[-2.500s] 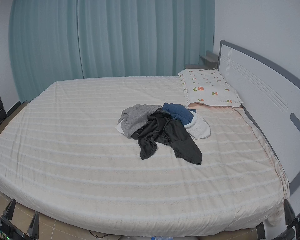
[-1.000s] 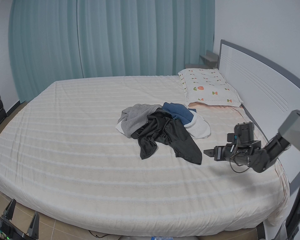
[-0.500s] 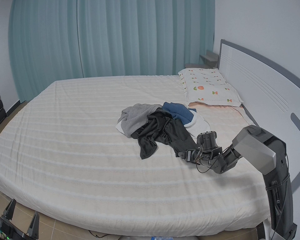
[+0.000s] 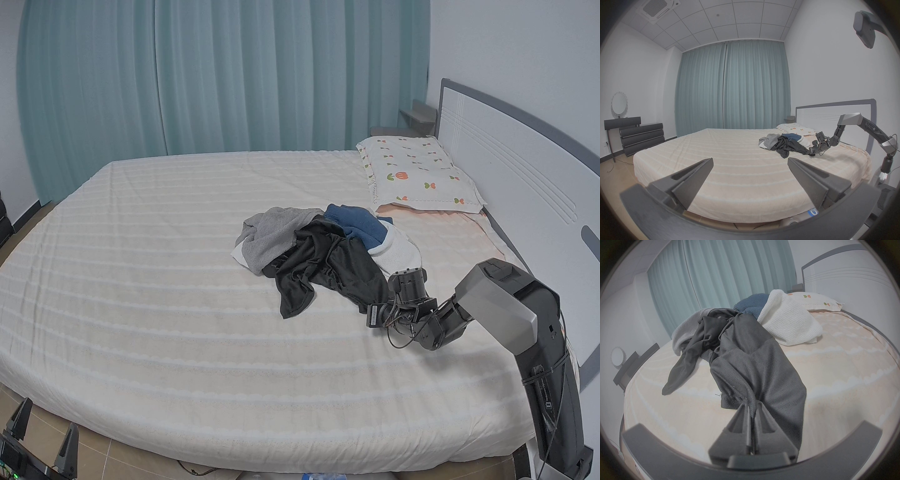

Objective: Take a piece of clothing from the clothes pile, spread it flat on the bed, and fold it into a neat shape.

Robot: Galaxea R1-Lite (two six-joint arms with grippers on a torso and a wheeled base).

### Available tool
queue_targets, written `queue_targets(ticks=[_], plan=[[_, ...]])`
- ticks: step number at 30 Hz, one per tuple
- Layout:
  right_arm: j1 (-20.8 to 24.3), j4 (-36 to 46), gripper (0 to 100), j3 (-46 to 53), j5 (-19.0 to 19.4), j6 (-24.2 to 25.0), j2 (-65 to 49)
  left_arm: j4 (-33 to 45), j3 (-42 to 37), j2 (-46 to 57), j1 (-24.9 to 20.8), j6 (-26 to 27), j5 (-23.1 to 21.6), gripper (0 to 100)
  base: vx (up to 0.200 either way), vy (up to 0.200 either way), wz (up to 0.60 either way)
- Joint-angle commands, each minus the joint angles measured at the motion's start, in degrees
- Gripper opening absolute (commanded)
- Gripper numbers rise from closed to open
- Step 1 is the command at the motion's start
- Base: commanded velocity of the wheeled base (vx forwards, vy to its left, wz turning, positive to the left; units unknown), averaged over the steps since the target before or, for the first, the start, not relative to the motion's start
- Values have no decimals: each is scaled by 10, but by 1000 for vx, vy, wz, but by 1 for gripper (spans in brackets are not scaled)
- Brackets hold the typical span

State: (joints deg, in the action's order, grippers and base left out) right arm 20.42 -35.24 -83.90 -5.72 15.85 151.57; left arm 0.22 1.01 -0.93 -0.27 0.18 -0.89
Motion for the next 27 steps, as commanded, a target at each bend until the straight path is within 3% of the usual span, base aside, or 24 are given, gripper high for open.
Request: queue_targets(ticks=[1,5,9,10,14,22,27], plan=[[-1,-4,0,7,1,6,-13,0,-10,9,0,0,0,100,0,0,0],[0,-11,0,68,11,84,-93,0,-10,9,0,0,0,100,0,0,0],[1,-12,0,120,31,120,-142,0,-10,9,0,0,0,100,0,0,0],[1,-20,0,167,66,138,-178,0,-10,9,0,0,0,100,0,0,0],[5,-72,0,251,86,155,-231,0,-10,9,0,0,0,100,0,0,0],[41,-293,0,442,84,154,-328,0,-10,9,0,2,-2,100,0,0,0],[67,-318,0,495,84,154,-399,0,-10,9,0,2,-5,100,0,0,0]])
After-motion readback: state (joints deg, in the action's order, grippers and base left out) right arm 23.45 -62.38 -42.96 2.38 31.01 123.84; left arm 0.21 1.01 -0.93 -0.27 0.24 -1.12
